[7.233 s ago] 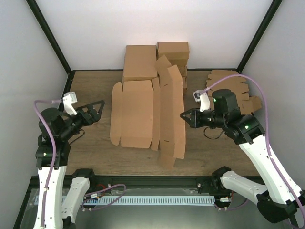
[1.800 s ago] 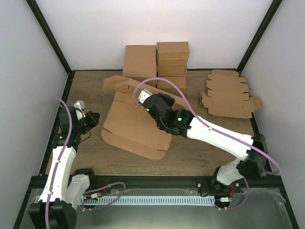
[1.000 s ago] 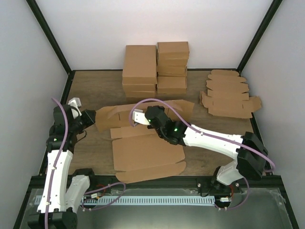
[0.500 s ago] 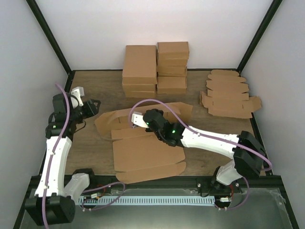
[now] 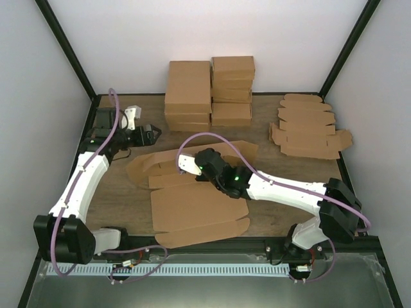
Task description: Fold the paper box
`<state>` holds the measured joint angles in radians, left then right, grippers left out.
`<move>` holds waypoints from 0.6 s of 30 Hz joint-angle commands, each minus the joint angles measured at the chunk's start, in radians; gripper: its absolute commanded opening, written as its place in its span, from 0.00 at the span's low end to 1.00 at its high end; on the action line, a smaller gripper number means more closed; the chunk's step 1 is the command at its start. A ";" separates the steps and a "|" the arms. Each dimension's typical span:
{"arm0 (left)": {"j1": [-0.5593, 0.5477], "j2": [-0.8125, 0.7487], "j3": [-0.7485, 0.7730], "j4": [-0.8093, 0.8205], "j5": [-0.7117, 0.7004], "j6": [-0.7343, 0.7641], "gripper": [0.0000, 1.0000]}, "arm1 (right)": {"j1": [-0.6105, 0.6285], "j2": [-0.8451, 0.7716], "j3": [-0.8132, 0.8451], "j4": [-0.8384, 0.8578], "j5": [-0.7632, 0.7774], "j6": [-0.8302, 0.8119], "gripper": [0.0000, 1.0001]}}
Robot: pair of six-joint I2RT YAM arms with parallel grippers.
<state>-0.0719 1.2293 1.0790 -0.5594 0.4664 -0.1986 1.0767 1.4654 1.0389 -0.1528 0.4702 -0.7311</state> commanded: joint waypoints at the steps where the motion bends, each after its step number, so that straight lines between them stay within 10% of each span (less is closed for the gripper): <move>1: -0.033 0.043 0.051 -0.013 -0.029 0.074 0.91 | 0.010 -0.014 -0.022 -0.034 -0.093 0.071 0.08; 18: -0.119 0.149 0.000 0.004 0.142 0.131 0.87 | 0.010 -0.080 -0.125 0.034 -0.212 0.176 0.13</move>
<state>-0.1680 1.3785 1.0992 -0.5629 0.5407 -0.1051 1.0767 1.3899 0.9344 -0.1097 0.3229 -0.6144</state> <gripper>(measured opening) 0.882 0.126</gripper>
